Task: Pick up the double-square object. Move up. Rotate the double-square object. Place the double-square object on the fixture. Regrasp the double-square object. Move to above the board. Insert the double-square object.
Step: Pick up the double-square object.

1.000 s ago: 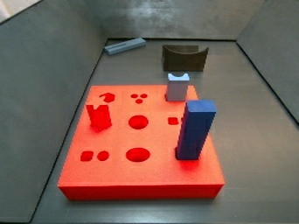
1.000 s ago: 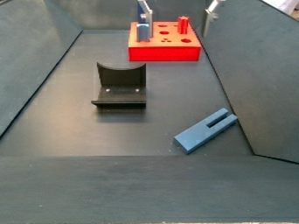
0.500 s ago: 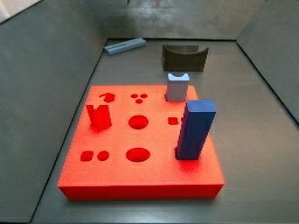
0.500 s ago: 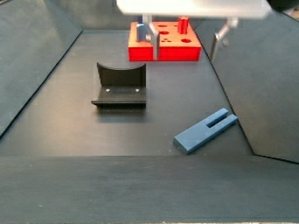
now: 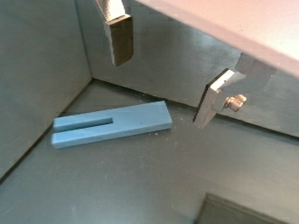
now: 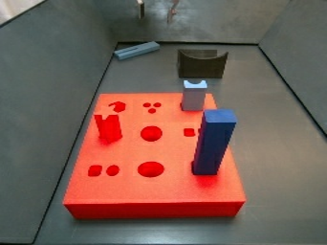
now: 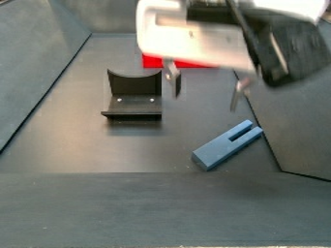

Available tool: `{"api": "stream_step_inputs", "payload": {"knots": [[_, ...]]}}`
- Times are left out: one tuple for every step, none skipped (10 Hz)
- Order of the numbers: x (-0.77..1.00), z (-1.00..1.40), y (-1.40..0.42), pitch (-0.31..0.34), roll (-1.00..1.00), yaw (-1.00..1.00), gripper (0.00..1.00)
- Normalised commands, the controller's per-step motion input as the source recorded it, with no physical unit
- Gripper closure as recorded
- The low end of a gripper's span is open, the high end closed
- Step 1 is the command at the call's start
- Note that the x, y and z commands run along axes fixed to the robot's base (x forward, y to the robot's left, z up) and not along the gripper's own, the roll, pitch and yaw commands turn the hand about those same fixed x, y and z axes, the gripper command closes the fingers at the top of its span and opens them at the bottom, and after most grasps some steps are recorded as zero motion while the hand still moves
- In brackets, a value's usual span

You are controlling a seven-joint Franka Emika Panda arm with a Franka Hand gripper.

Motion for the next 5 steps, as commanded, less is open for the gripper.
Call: {"api": "stream_step_inputs", "payload": {"knots": [[-0.17,-0.47,0.51,-0.076,-0.36,-0.17,0.0],[-0.15,-0.87,0.34,-0.041,-0.06,-0.5,0.0],[-0.16,-0.83,0.21,-0.09,-0.08,-0.63,0.0],[-0.05,-0.67,0.07,-0.061,0.0,-0.7,0.0],[-0.07,-0.71,0.0,-0.093,-0.01,-0.71,0.0]]}}
